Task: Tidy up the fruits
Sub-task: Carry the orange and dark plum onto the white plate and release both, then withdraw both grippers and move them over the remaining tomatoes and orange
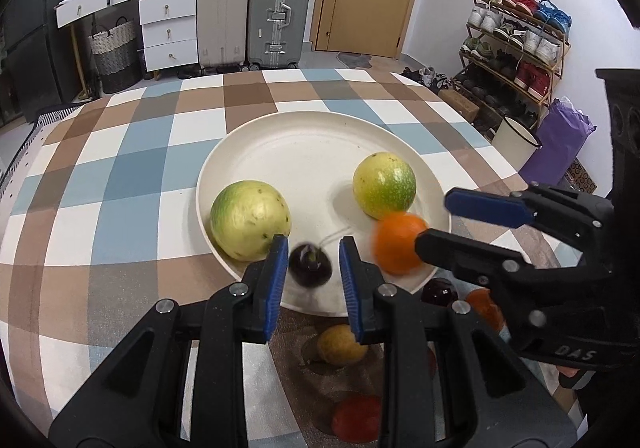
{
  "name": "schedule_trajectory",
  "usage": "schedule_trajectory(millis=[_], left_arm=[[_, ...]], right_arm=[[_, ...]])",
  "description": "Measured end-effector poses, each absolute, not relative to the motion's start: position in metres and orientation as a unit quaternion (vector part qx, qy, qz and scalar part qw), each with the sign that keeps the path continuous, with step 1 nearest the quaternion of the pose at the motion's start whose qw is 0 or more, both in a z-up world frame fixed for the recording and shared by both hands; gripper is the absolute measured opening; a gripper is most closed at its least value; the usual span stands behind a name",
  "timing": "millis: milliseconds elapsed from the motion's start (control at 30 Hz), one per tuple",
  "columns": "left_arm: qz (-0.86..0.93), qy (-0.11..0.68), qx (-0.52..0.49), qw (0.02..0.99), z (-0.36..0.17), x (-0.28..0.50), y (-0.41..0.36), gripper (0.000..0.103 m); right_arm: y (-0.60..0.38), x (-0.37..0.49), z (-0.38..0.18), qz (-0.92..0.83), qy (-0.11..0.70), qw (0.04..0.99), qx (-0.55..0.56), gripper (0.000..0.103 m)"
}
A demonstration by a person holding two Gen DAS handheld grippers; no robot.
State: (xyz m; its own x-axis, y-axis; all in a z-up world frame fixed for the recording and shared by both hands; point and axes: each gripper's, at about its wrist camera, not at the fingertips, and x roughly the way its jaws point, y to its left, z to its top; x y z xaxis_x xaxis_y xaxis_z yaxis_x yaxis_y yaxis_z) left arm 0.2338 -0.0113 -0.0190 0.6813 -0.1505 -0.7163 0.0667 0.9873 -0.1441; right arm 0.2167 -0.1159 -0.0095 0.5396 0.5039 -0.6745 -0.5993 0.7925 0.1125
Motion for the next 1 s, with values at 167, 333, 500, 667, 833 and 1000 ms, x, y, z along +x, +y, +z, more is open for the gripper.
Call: schedule_trajectory(millis=[167, 333, 500, 667, 833, 1000], left_arm=[[-0.055, 0.391, -0.055, 0.917, -0.012, 0.227, -0.010, 0.047], [-0.038, 0.369, -0.056, 0.927, 0.000, 0.208, -0.005, 0.086], [-0.020, 0.364, -0.057, 0.929, 0.006, 0.185, 0.000, 0.102], [-0.008, 0.370, -0.059, 0.927, 0.008, 0.162, 0.003, 0.102], [-0.002, 0.373, -0.061, 0.926, 0.006, 0.145, 0.004, 0.102], [0.001, 0.374, -0.056, 0.926, 0.006, 0.134, 0.002, 0.102]], right_arm=[[-0.127, 0.209, 0.000, 0.307, 0.355, 0.881, -0.060, 0.053], [-0.143, 0.199, 0.008, 0.306, 0.348, 0.885, -0.036, 0.091], [-0.154, 0.189, 0.011, 0.291, 0.354, 0.888, -0.027, 0.102], [-0.161, 0.178, 0.011, 0.285, 0.358, 0.889, -0.024, 0.103], [-0.164, 0.168, 0.009, 0.285, 0.363, 0.887, -0.021, 0.103], [-0.165, 0.158, 0.005, 0.285, 0.365, 0.886, -0.026, 0.103]])
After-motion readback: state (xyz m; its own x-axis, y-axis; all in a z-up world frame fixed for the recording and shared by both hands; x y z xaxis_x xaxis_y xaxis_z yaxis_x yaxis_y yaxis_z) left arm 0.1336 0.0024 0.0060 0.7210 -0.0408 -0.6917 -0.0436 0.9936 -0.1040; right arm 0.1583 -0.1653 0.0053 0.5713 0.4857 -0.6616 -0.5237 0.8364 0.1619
